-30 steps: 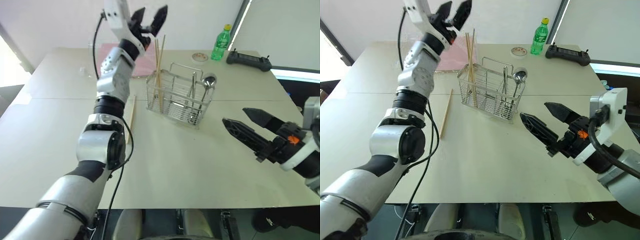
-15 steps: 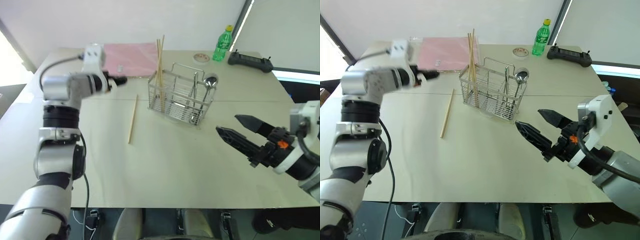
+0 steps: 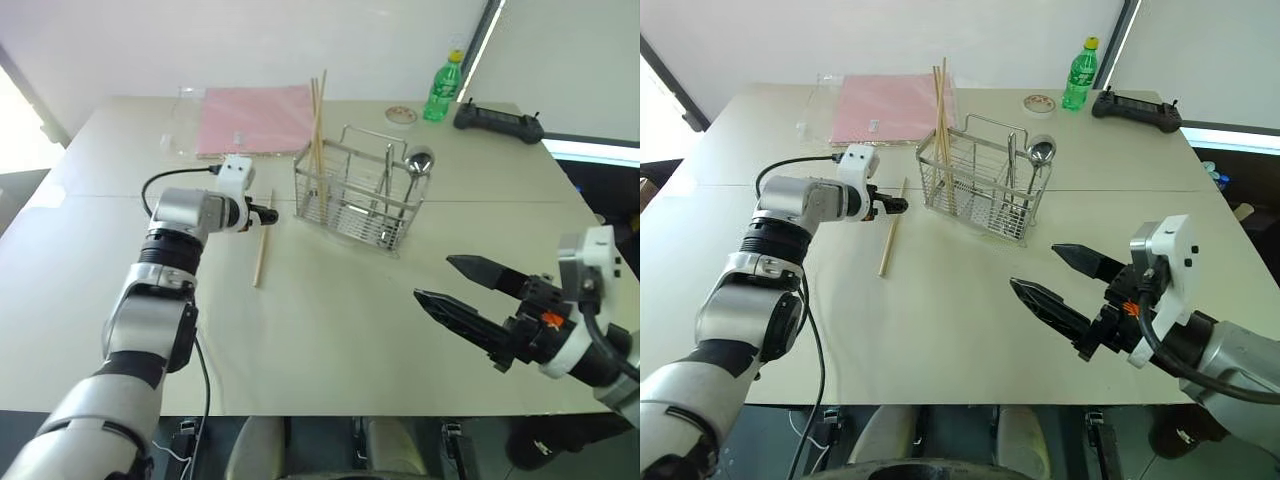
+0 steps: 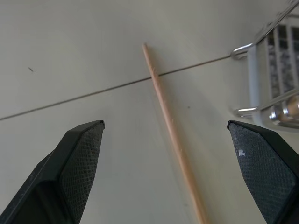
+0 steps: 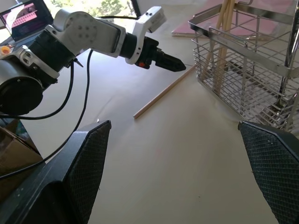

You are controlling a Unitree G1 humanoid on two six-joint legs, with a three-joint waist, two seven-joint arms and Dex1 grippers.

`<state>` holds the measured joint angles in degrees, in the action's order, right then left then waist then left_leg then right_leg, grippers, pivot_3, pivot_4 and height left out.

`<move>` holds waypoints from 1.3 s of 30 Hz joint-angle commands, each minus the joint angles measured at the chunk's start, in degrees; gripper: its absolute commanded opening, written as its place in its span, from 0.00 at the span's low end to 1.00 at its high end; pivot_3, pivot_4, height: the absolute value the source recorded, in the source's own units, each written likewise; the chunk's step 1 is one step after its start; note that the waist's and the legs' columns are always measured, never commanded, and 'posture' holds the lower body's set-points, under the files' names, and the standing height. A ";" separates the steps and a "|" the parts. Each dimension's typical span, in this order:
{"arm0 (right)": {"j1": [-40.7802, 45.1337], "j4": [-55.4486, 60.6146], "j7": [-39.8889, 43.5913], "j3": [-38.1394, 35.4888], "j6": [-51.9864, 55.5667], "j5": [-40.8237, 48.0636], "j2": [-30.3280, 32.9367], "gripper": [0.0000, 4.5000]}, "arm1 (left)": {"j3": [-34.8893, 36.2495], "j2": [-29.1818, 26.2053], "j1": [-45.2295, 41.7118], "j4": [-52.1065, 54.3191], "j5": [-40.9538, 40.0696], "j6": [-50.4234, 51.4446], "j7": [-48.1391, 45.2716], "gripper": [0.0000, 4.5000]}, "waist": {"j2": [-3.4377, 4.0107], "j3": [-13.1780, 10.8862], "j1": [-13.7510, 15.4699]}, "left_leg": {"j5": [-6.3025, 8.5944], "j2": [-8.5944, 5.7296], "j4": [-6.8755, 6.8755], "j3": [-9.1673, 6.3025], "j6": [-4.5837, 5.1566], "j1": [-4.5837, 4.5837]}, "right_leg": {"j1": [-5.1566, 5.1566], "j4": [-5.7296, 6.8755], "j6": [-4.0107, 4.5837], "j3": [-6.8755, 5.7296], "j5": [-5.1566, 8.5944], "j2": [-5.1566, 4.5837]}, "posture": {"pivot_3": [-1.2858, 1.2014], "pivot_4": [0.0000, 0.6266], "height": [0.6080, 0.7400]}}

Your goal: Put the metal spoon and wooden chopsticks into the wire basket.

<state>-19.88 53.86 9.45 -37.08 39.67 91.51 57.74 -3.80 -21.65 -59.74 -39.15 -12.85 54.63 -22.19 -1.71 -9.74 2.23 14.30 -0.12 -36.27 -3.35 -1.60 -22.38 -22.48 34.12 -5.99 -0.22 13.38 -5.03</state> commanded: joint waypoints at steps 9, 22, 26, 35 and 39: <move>-4.35 5.13 -0.74 -1.83 -4.23 0.86 -2.11 1.00 | 2.41 6.06 -11.40 -24.82 5.83 -19.34 -0.56 0.79 | -0.04 -0.01 -0.15 | 0.01 -0.04 0.04 0.10 0.02 -0.03 | -0.01 -0.09 -0.05 -0.01 -0.01 -0.08 | 0.52 0.24 0.86; -5.17 3.58 1.24 -2.15 -4.93 0.17 -1.38 1.00 | 5.56 5.35 -13.14 -28.75 7.04 -20.80 0.42 0.01 | -0.04 -0.01 0.01 | 0.01 -0.02 0.02 0.03 0.02 -0.01 | 0.01 -0.02 -0.19 -0.02 -0.09 -0.02 | 0.52 0.24 0.86; -4.75 3.01 2.12 -1.93 -4.76 -0.12 -1.10 1.00 | 6.90 3.57 -13.55 -28.36 7.05 -21.21 1.75 0.01 | -0.04 -0.01 -0.12 | 0.01 -0.02 0.03 0.02 0.02 -0.01 | 0.00 -0.01 -0.22 -0.02 -0.10 -0.01 | 0.52 0.24 0.86; -4.73 1.51 4.47 -2.53 -3.82 -0.52 -0.09 1.00 | 9.45 -5.26 -14.50 -25.50 8.16 -28.35 5.88 0.01 | -0.07 -0.02 -0.02 | 0.01 -0.01 0.02 0.03 0.01 -0.01 | -0.02 0.00 -0.24 -0.02 -0.12 -0.02 | 0.52 0.24 0.86; -4.31 0.07 5.81 -3.16 -3.29 -0.49 0.49 1.00 | 13.44 -7.86 -15.30 -19.90 5.82 -37.78 8.76 0.01 | -0.07 -0.02 0.08 | 0.01 -0.01 0.04 0.04 0.01 -0.02 | -0.02 -0.01 -0.25 -0.02 -0.12 -0.04 | 0.52 0.24 0.86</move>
<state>-24.75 54.22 14.52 -38.61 36.68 90.75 57.52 7.01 -28.84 -72.08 -63.95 -5.52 22.37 -14.61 -1.78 -9.77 2.31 14.32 -0.13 -36.24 -3.32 -1.60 -22.40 -22.49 34.10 -6.24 -0.24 13.26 -5.09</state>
